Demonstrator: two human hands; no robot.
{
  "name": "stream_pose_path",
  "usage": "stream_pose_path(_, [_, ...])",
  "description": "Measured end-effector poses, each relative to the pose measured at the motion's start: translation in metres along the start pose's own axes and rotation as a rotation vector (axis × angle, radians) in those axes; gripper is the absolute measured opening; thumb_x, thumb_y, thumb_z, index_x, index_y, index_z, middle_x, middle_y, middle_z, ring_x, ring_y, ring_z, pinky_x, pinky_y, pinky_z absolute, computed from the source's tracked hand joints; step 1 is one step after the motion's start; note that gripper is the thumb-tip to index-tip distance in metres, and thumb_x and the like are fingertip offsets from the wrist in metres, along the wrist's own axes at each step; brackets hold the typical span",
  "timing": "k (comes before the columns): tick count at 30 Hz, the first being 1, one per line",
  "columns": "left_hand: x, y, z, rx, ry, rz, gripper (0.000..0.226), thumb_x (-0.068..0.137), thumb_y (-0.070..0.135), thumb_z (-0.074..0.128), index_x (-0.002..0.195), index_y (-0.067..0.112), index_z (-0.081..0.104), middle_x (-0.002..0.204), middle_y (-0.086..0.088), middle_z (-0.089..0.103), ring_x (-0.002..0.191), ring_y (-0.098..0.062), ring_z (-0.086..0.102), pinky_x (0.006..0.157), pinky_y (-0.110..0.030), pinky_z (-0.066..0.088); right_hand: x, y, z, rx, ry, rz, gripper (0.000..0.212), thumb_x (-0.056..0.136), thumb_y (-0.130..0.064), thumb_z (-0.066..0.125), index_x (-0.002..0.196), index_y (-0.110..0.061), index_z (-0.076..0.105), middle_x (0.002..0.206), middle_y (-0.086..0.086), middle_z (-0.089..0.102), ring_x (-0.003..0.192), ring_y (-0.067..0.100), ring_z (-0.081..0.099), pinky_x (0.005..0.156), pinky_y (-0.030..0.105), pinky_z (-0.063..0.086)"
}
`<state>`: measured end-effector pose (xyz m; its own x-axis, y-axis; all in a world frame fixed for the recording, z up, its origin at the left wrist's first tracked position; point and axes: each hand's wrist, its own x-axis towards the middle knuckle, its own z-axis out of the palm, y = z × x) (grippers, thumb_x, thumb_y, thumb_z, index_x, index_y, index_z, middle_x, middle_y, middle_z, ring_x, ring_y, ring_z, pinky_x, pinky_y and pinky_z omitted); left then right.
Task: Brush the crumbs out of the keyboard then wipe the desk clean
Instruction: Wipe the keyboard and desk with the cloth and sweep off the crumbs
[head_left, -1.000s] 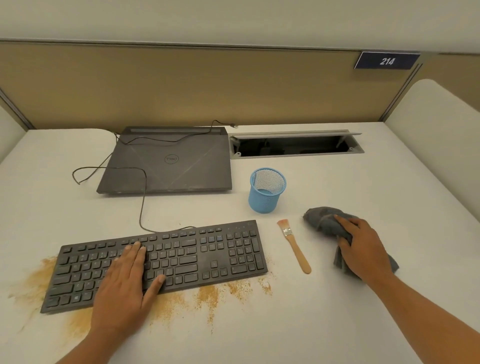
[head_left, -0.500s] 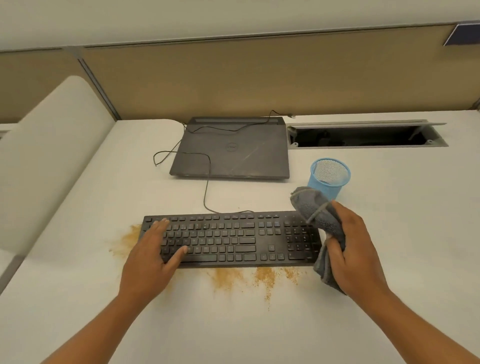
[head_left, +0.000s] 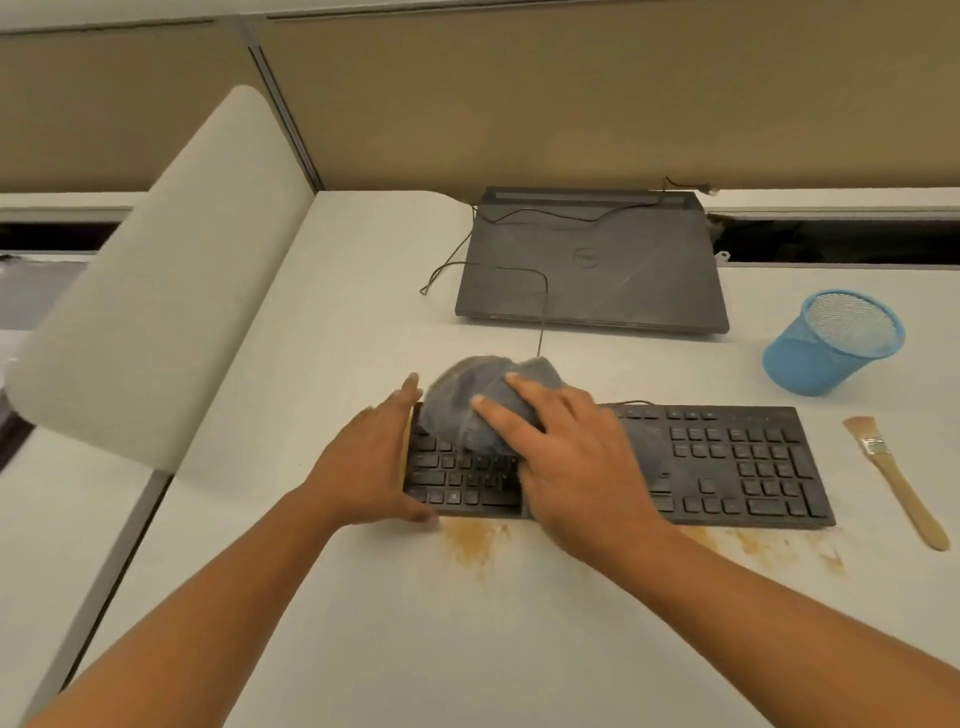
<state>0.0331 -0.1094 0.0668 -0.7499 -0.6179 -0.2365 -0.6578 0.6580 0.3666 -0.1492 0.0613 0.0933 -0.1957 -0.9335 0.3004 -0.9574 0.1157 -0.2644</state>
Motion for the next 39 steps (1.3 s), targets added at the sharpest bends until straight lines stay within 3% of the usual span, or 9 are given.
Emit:
stream_pose_path(3, [0.014, -0.01, 0.005, 0.047, -0.009, 0.158, 0.133, 0.038, 0.073, 0.081, 0.151, 0.039, 0.02, 0.157, 0.008, 0.028, 0.141, -0.016, 0.033, 0.109, -0.027, 0.035, 0.024, -0.036, 0.026, -0.093, -0.068, -0.017, 0.066, 0.081, -0.022, 0.058, 0.144, -0.033, 0.045, 0.155, 0.003, 0.037, 0.113, 0.029, 0.043, 0.084, 0.043, 0.04])
stream_pose_path(6, [0.021, -0.022, 0.009, 0.051, -0.011, 0.24, 0.134, 0.046, 0.08, 0.073, 0.153, 0.045, 0.001, 0.164, 0.008, 0.008, 0.151, -0.012, 0.005, 0.121, -0.034, 0.019, 0.03, -0.058, 0.049, -0.128, -0.196, -0.012, 0.062, 0.079, -0.03, 0.062, 0.14, -0.032, 0.051, 0.155, 0.004, 0.038, 0.114, 0.031, 0.044, 0.084, 0.044, 0.04])
stream_pose_path(8, [0.019, -0.027, 0.007, -0.002, -0.051, 0.224, 0.131, 0.056, 0.072, 0.075, 0.143, 0.055, -0.021, 0.163, 0.008, 0.013, 0.148, -0.011, 0.018, 0.122, -0.041, 0.017, 0.026, -0.066, 0.06, -0.09, -0.283, 0.009, 0.056, 0.082, -0.043, 0.059, 0.136, -0.033, 0.055, 0.154, 0.003, 0.04, 0.113, 0.031, 0.046, 0.086, 0.046, 0.04])
stream_pose_path(10, [0.015, -0.028, 0.001, -0.09, -0.095, 0.161, 0.142, 0.058, 0.063, 0.081, 0.137, 0.049, -0.037, 0.161, 0.011, 0.018, 0.143, -0.011, 0.026, 0.122, -0.038, 0.014, 0.021, -0.068, 0.069, -0.067, -0.355, 0.023, 0.052, 0.088, -0.059, 0.048, 0.131, -0.032, 0.058, 0.154, 0.003, 0.04, 0.117, 0.032, 0.046, 0.09, 0.049, 0.038])
stream_pose_path(15, [0.02, -0.021, -0.004, 0.01, -0.111, 0.21, 0.151, 0.057, 0.054, 0.086, 0.145, 0.033, -0.035, 0.16, 0.011, 0.022, 0.146, -0.009, 0.023, 0.122, -0.031, 0.003, 0.026, -0.063, 0.092, -0.064, -0.394, -0.032, 0.06, 0.093, -0.066, 0.034, 0.142, -0.035, 0.045, 0.161, 0.002, 0.025, 0.15, 0.039, 0.008, 0.112, 0.057, 0.02])
stream_pose_path(19, [0.024, -0.02, -0.005, 0.149, -0.131, 0.2, 0.157, 0.051, 0.058, 0.085, 0.143, 0.029, -0.038, 0.159, 0.012, 0.025, 0.146, -0.006, 0.023, 0.122, -0.032, -0.001, 0.025, -0.056, 0.098, -0.045, -0.378, -0.064, 0.06, 0.097, -0.058, 0.033, 0.151, -0.031, 0.033, 0.163, 0.002, 0.02, 0.151, 0.035, 0.002, 0.12, 0.052, 0.012])
stream_pose_path(23, [0.023, -0.015, -0.004, 0.252, -0.153, 0.159, 0.159, 0.049, 0.061, 0.083, 0.144, 0.022, -0.038, 0.159, 0.012, 0.023, 0.144, -0.007, 0.027, 0.122, -0.034, -0.001, 0.024, -0.05, 0.099, -0.025, -0.353, -0.029, 0.054, 0.099, -0.037, 0.042, 0.151, -0.023, 0.036, 0.163, 0.004, 0.023, 0.151, 0.034, 0.01, 0.121, 0.048, 0.017])
stream_pose_path(31, [0.019, -0.002, -0.007, 0.341, -0.157, 0.084, 0.159, 0.048, 0.061, 0.085, 0.147, 0.018, -0.032, 0.159, 0.006, 0.026, 0.145, -0.009, 0.025, 0.123, -0.036, 0.001, 0.017, -0.043, 0.087, 0.067, -0.346, 0.074, 0.059, 0.099, -0.011, 0.038, 0.156, -0.014, 0.021, 0.166, 0.006, 0.006, 0.152, 0.03, -0.003, 0.123, 0.042, 0.009])
stream_pose_path(39, [0.016, 0.007, -0.014, 0.345, -0.184, 0.085, 0.154, 0.051, 0.058, 0.086, 0.149, 0.018, -0.025, 0.16, 0.011, 0.021, 0.147, -0.008, 0.019, 0.121, -0.036, -0.005, 0.0, 0.0, 0.06, 0.024, -0.355, 0.243, 0.065, 0.1, -0.01, 0.04, 0.158, -0.018, 0.01, 0.166, 0.001, -0.003, 0.152, 0.025, -0.012, 0.124, 0.042, 0.011])
